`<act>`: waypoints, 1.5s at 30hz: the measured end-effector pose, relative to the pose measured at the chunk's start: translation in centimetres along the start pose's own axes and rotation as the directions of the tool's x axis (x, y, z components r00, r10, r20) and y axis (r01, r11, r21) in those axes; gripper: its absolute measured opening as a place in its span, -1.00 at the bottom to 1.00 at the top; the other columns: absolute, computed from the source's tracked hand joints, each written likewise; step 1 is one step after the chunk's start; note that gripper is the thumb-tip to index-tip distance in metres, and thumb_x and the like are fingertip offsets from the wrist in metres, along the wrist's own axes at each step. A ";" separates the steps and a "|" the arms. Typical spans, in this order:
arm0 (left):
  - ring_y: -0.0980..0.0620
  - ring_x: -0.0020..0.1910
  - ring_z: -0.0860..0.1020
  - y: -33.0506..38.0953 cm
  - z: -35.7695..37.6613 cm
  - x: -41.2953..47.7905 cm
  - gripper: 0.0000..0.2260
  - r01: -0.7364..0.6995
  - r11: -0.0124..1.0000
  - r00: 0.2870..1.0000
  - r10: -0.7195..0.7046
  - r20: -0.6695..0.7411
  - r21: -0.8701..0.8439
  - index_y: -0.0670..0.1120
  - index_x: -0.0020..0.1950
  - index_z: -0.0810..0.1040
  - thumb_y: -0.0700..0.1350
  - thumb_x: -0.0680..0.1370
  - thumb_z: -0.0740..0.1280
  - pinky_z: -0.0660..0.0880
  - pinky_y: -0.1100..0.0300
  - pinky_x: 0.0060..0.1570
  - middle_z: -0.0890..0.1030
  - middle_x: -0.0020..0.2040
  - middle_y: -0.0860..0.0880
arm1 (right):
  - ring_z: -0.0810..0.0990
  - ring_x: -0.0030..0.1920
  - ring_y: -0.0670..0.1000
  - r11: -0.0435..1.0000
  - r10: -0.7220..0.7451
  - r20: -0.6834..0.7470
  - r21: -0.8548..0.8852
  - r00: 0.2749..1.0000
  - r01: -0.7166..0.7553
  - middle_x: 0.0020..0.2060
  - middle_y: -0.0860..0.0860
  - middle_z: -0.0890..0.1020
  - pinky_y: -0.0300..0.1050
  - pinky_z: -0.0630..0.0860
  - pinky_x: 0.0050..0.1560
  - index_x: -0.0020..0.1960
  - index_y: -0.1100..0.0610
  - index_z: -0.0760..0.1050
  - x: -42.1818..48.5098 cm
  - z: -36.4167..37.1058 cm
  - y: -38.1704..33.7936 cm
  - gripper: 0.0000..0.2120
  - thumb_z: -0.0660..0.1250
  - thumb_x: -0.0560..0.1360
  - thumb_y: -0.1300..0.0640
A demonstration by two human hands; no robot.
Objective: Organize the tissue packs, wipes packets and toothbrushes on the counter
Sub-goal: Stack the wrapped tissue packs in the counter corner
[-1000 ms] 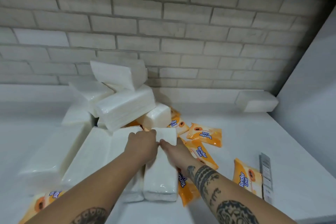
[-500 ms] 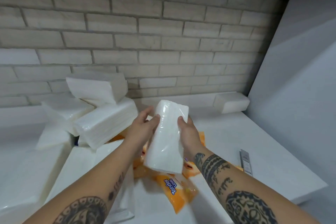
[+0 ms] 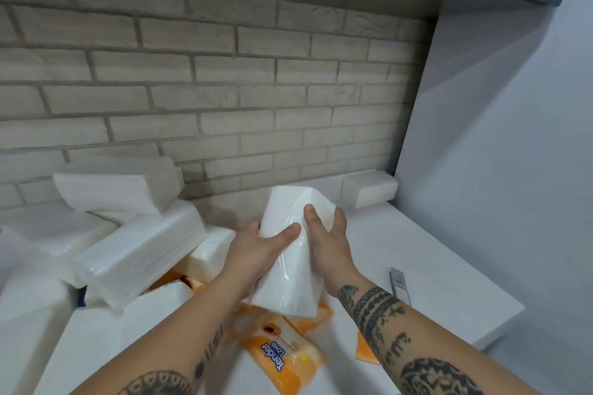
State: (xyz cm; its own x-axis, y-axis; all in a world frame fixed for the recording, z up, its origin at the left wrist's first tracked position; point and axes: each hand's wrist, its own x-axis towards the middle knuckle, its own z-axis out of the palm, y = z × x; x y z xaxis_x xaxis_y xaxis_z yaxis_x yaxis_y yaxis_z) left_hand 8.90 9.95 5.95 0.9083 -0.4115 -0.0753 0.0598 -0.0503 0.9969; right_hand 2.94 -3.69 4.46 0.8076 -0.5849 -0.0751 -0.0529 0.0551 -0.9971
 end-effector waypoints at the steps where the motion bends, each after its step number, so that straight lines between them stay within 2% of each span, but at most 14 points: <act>1: 0.07 -0.20 0.74 0.0 0.9 0.3 -0.60 -0.026 0.999 0.999 0.025 0.032 0.030 0.03 0.11 0.62 0.14 0.38 0.62 0.66 0.13 -0.20 0.77 -0.12 0.07 | 0.59 0.01 -0.19 0.999 0.027 -0.012 0.022 1.000 -0.027 0.12 -0.25 0.51 -0.22 0.55 -0.11 0.42 -0.26 0.11 0.5 -0.5 0.0 -0.28 0.44 0.45 -0.37; 3: 0.09 -0.15 0.74 0.0 2.5 0.9 -0.63 -0.074 0.995 0.989 0.064 0.135 0.070 0.07 0.16 0.64 0.07 0.41 0.61 0.66 0.15 -0.17 0.76 -0.08 0.10 | 0.66 0.15 0.02 0.994 0.081 -0.065 0.081 0.995 -0.076 0.32 -0.09 0.54 0.05 0.68 0.06 0.54 -0.26 0.05 1.7 -1.5 0.3 0.10 0.58 0.19 -0.44; 4: 0.08 -0.10 0.74 0.0 3.3 1.3 -0.63 -0.087 0.993 0.977 0.070 0.201 0.075 0.09 0.20 0.63 0.03 0.43 0.60 0.68 0.11 -0.10 0.76 -0.04 0.10 | 0.67 0.18 0.09 0.990 0.099 -0.100 0.109 0.990 -0.088 0.36 -0.04 0.53 0.16 0.68 0.11 0.57 -0.25 0.03 2.4 -2.4 0.5 0.18 0.60 0.13 -0.42; 8: -0.01 0.01 0.74 -0.1 6.2 3.6 -0.69 -0.056 0.998 0.934 0.042 0.354 0.029 0.10 0.29 0.61 -0.04 0.55 0.49 0.67 0.06 0.00 0.76 0.06 0.06 | 0.72 0.10 0.10 0.975 0.085 -0.168 0.219 0.982 -0.047 0.23 0.01 0.64 0.25 0.69 0.09 0.46 -0.08 0.25 4.6 -6.7 0.5 -0.09 0.56 0.25 -0.30; 15: -0.13 0.01 0.73 -1.2 11.3 10.0 -0.53 0.200 0.972 0.855 -0.235 0.462 0.126 0.04 0.26 0.62 0.29 0.48 0.47 0.65 -0.02 -0.03 0.75 0.08 -0.09 | 0.75 0.03 0.04 0.955 0.092 -0.224 0.294 0.970 -0.022 0.10 -0.06 0.70 0.14 0.70 0.06 0.31 -0.15 0.38 10.4 -12.2 0.3 -0.52 0.48 0.49 -0.18; 18: -0.17 0.06 0.71 -2.2 13.9 13.2 -0.41 0.224 0.972 0.849 -0.233 0.475 0.077 -0.01 0.29 0.60 0.24 0.35 0.54 0.61 -0.07 0.03 0.73 0.12 -0.14 | 0.74 0.06 0.04 0.941 0.097 -0.242 0.338 0.965 -0.009 0.13 -0.07 0.69 0.19 0.67 0.14 0.34 -0.18 0.38 13.6 -14.7 0.8 -0.47 0.49 0.45 -0.21; 21: -0.20 0.12 0.70 -3.1 17.0 16.0 -0.41 0.232 0.971 0.859 -0.231 0.457 0.054 -0.04 0.30 0.61 0.19 0.35 0.58 0.61 -0.21 0.18 0.73 0.15 -0.14 | 0.74 0.08 0.03 0.938 0.117 -0.258 0.346 0.959 -0.022 0.16 -0.06 0.69 0.19 0.65 0.20 0.41 -0.18 0.35 16.5 -17.2 1.6 -0.27 0.50 0.32 -0.29; 27: -0.10 -0.10 0.75 -5.0 23.9 20.8 -0.60 0.259 0.951 0.870 -0.305 0.387 0.167 -0.07 0.14 0.69 0.09 0.40 0.60 0.68 -0.01 -0.03 0.77 -0.04 -0.11 | 0.72 0.09 0.00 0.942 0.228 -0.301 0.307 0.926 -0.133 0.14 -0.05 0.69 -0.09 0.61 -0.02 0.31 -0.11 0.40 21.5 -23.6 4.8 -0.51 0.49 0.49 -0.20; 29: -0.07 -0.18 0.74 -5.9 25.9 22.4 -0.66 0.282 0.938 0.861 -0.339 0.379 0.200 -0.09 0.13 0.70 0.03 0.44 0.58 0.63 0.11 -0.18 0.77 -0.07 -0.11 | 0.71 0.11 -0.01 0.941 0.254 -0.310 0.299 0.916 -0.160 0.16 -0.06 0.69 -0.06 0.61 0.02 0.32 -0.10 0.40 23.3 -25.5 6.6 -0.48 0.53 0.46 -0.16; 32: -0.08 -0.19 0.73 -7.8 28.2 24.2 -0.67 0.320 0.924 0.868 -0.375 0.326 0.211 -0.12 0.10 0.71 0.03 0.43 0.59 0.60 0.11 -0.18 0.77 -0.11 -0.10 | 0.67 0.17 0.02 0.924 0.325 -0.342 0.312 0.882 -0.220 0.22 -0.07 0.64 0.07 0.60 0.24 0.44 -0.08 0.33 25.5 -27.0 8.6 -0.30 0.55 0.42 -0.19; 36: -0.12 -0.04 0.74 -10.5 30.3 26.7 -0.33 0.362 0.922 0.898 -0.384 0.212 0.139 -0.13 0.21 0.62 0.18 0.23 0.67 0.66 -0.08 0.09 0.76 0.01 -0.07 | 0.62 0.21 0.06 0.929 0.363 -0.424 0.236 0.830 -0.285 0.26 -0.05 0.59 0.15 0.55 0.35 0.54 -0.03 0.23 28.2 -27.9 10.5 0.11 0.47 0.13 -0.49; 40: -0.10 0.30 0.56 -11.8 31.0 28.1 0.11 0.342 0.939 0.933 -0.342 0.117 0.013 -0.05 0.57 0.31 0.25 0.10 0.63 0.49 -0.10 0.38 0.44 0.46 -0.05 | 0.52 0.30 0.17 0.915 0.381 -0.507 0.088 0.773 -0.393 0.37 0.07 0.49 0.16 0.46 0.39 0.58 0.09 0.17 30.6 -28.7 10.3 0.05 0.35 0.34 -0.53; 43: -0.23 0.36 0.52 -12.6 31.7 28.7 0.21 0.368 0.930 0.929 -0.368 0.031 -0.015 -0.17 0.57 0.26 0.38 0.10 0.61 0.44 -0.18 0.42 0.41 0.52 -0.18 | 0.39 0.46 0.23 0.911 0.352 -0.546 0.012 0.761 -0.412 0.57 0.14 0.22 0.12 0.39 0.43 0.64 0.13 0.08 32.1 -28.8 10.1 0.01 0.35 0.45 -0.44; 45: -0.30 0.31 0.55 -12.8 32.0 29.5 0.18 0.397 0.918 0.916 -0.396 -0.069 -0.002 -0.25 0.49 0.35 0.54 0.14 0.50 0.49 -0.20 0.36 0.48 0.44 -0.28 | 0.19 0.59 0.23 0.933 0.220 -0.593 -0.104 0.775 -0.345 0.64 0.11 0.08 0.21 0.28 0.54 0.68 0.11 -0.04 32.4 -28.4 10.2 0.08 0.37 0.45 -0.43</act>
State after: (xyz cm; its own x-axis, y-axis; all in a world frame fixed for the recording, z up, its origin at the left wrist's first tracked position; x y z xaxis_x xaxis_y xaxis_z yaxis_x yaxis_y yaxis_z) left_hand 21.62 -30.69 -9.70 0.8366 -0.2938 -0.4623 0.4163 -0.2075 0.8852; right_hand 11.86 -45.03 -8.50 0.2656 -0.9208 -0.2858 -0.3884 0.1691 -0.9058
